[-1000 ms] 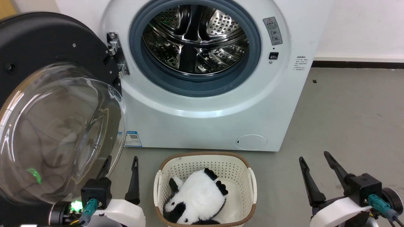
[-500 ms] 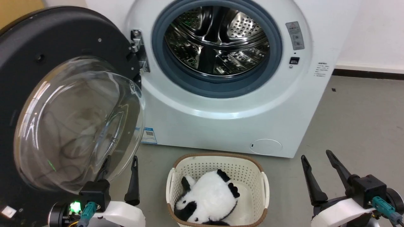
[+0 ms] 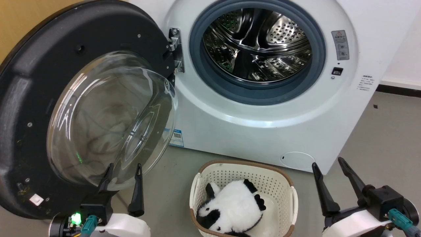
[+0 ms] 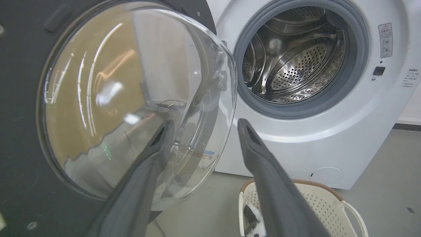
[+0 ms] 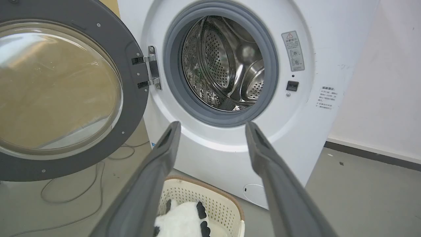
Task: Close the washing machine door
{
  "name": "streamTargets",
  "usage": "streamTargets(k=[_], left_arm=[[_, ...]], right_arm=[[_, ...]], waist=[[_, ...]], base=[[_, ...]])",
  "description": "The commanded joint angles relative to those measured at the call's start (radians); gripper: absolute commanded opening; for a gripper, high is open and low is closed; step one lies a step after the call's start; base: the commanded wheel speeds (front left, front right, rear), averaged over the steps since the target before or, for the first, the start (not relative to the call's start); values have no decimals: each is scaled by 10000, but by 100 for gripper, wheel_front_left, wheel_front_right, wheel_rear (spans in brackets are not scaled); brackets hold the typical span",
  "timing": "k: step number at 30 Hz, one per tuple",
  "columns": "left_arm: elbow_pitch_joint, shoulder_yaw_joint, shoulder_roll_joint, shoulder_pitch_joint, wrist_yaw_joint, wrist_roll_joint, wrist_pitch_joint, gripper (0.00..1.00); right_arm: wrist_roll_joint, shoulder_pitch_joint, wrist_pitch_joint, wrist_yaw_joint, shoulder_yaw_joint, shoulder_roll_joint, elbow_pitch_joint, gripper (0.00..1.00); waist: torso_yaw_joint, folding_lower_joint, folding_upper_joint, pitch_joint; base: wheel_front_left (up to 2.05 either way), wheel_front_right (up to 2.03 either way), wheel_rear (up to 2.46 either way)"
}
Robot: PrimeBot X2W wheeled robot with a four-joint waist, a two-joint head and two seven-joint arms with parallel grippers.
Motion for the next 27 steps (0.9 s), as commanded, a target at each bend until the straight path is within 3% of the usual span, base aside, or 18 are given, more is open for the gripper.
streamTargets(k=[1, 27], left_arm=[[-95, 41, 2, 129, 18, -74, -113, 100], [-716, 351, 2, 707, 245, -310, -635, 100]], right_arm=[[62, 34, -108, -4, 65, 13, -24, 100], [313, -413, -628, -6, 800, 19, 331, 100]], waist=[[125, 0, 0, 11], [1152, 0, 0, -15]], base=[[0, 0, 0], [0, 0, 0]])
